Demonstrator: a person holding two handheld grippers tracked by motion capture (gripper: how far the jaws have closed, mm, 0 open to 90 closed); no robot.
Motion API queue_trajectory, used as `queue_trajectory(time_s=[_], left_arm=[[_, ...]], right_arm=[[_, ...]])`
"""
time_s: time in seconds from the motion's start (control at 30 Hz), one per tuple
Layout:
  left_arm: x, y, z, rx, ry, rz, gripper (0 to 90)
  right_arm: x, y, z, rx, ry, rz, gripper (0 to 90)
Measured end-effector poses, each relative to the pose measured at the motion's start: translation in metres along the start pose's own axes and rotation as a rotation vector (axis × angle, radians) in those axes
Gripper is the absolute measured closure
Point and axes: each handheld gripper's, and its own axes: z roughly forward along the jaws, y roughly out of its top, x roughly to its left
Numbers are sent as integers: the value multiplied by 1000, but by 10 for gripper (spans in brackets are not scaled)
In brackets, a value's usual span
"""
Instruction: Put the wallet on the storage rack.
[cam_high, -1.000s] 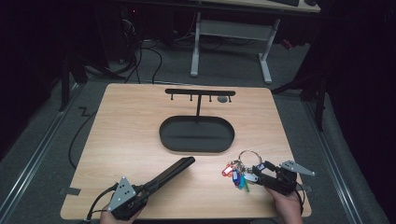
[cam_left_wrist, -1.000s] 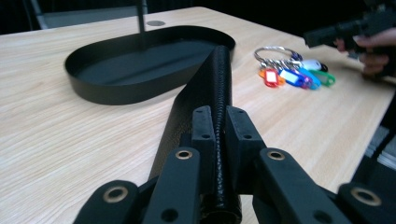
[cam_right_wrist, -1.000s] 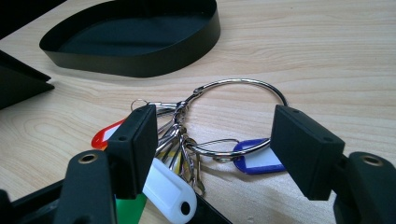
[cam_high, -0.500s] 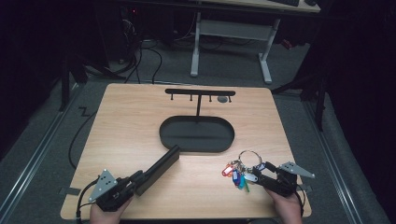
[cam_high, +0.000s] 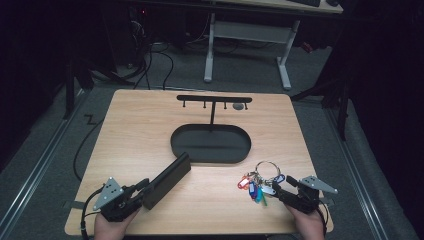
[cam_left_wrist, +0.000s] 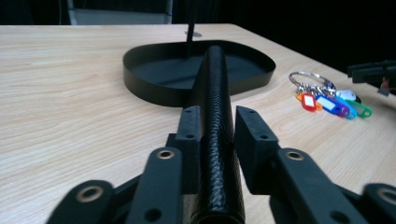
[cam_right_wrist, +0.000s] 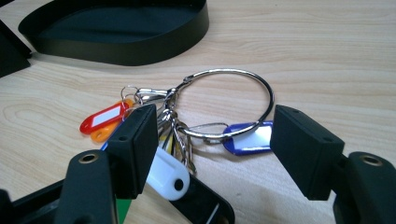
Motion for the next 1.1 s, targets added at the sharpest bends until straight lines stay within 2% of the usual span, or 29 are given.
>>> queue_trajectory(time_s=[0.07,0.23,0.37,0.47,0.5,0.63,0.77,0.87,0.93,1.03,1.1], left_arm=[[-2,0,3,22,0,25,677],[-7,3,7,33,8,38,606],[-10,1,9,63,24,68,591],[-11,1,10,82,36,85,565],[-12,1,11,98,40,92,552],[-15,1,16,170,105,164,494],[-14,2,21,239,152,168,473],[-16,5,24,273,161,171,470],[-21,8,27,314,179,221,514],[-26,13,31,365,176,227,529],[-28,17,32,379,180,243,538]], right_arm=[[-2,-1,-1,4,-3,-2,331],[-2,-1,-6,-10,-17,11,331],[-3,-1,-6,-10,-9,1,331],[-1,0,-8,-14,-5,-27,328],[-1,0,-9,-14,-4,-39,327],[0,-2,-11,-10,-4,-53,324],[-3,-5,-11,5,16,-63,323],[-5,-5,-10,3,32,-69,322],[-6,-4,-8,5,47,-68,318],[-5,-2,-7,-3,76,-93,312],[-2,-1,-6,-12,79,-113,302]])
